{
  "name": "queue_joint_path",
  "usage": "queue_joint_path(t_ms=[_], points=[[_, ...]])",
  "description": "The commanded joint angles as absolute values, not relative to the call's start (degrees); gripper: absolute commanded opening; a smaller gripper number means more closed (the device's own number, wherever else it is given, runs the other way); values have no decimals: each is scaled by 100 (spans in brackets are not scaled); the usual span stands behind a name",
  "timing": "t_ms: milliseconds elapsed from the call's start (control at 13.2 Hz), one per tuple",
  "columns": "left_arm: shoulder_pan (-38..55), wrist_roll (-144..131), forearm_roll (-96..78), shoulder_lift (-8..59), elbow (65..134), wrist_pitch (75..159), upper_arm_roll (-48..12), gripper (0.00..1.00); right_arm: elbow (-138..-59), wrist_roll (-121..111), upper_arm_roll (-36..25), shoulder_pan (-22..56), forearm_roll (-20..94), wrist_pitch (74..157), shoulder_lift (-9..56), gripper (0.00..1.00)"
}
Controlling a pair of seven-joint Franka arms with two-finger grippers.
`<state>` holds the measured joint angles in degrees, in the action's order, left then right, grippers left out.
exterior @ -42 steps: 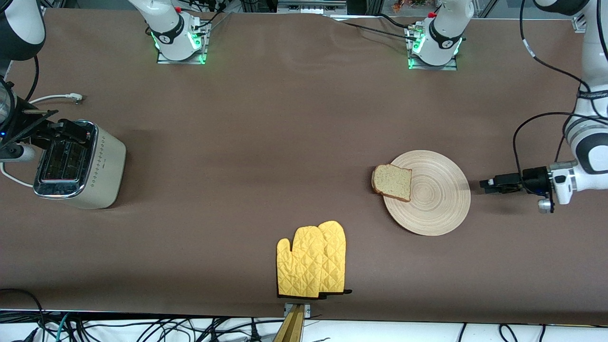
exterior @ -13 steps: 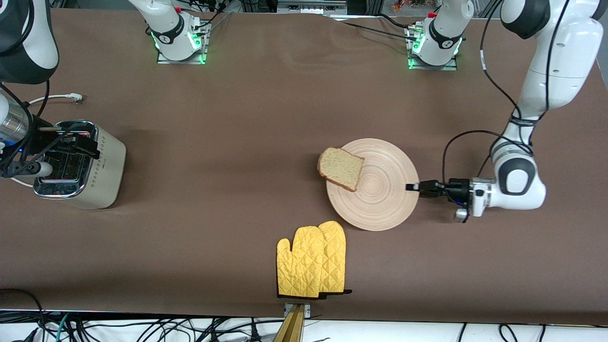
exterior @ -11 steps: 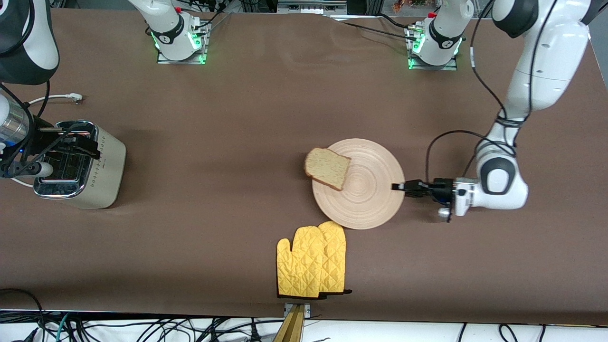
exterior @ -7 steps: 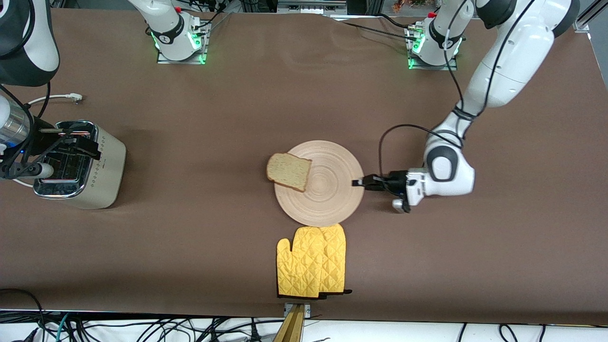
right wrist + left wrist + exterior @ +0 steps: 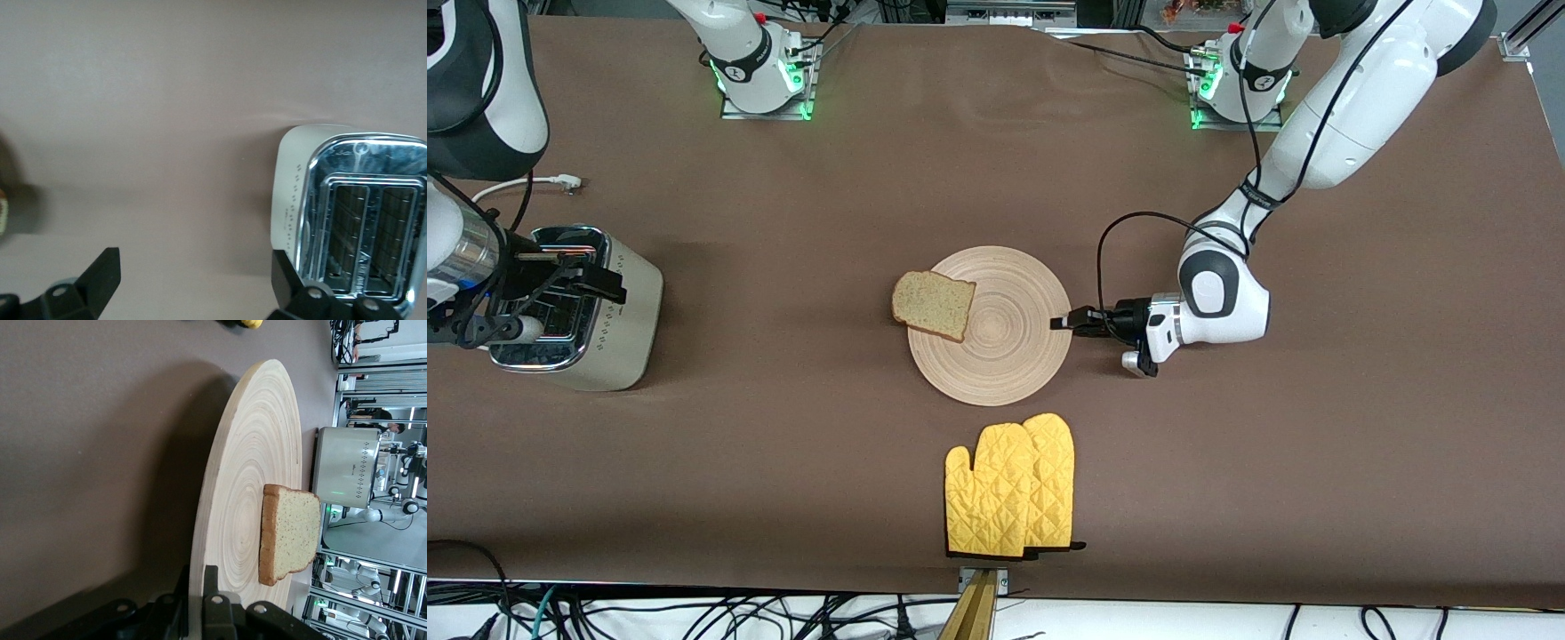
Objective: Move plate and put bread in toaster
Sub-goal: 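Push the wooden plate with the left gripper toward the table middle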
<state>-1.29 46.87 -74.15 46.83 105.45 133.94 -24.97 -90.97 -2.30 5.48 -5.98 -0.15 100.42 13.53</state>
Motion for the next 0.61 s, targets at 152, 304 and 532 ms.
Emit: queue_joint_path(t_ms=[152, 304, 532], points=[[-211, 4887, -7576, 4483, 10696, 13359, -2505, 100, -9167, -158, 606, -642, 219, 9984, 1327, 100], [-263, 4887, -7567, 4474, 10696, 13351, -2461, 100, -9219, -158, 606, -642, 543, 9984, 1362, 100], [-754, 4547, -6553, 4430, 10661, 12922, -2408, 100, -9412, -149, 606, -633, 1236, 9993, 1415, 100]])
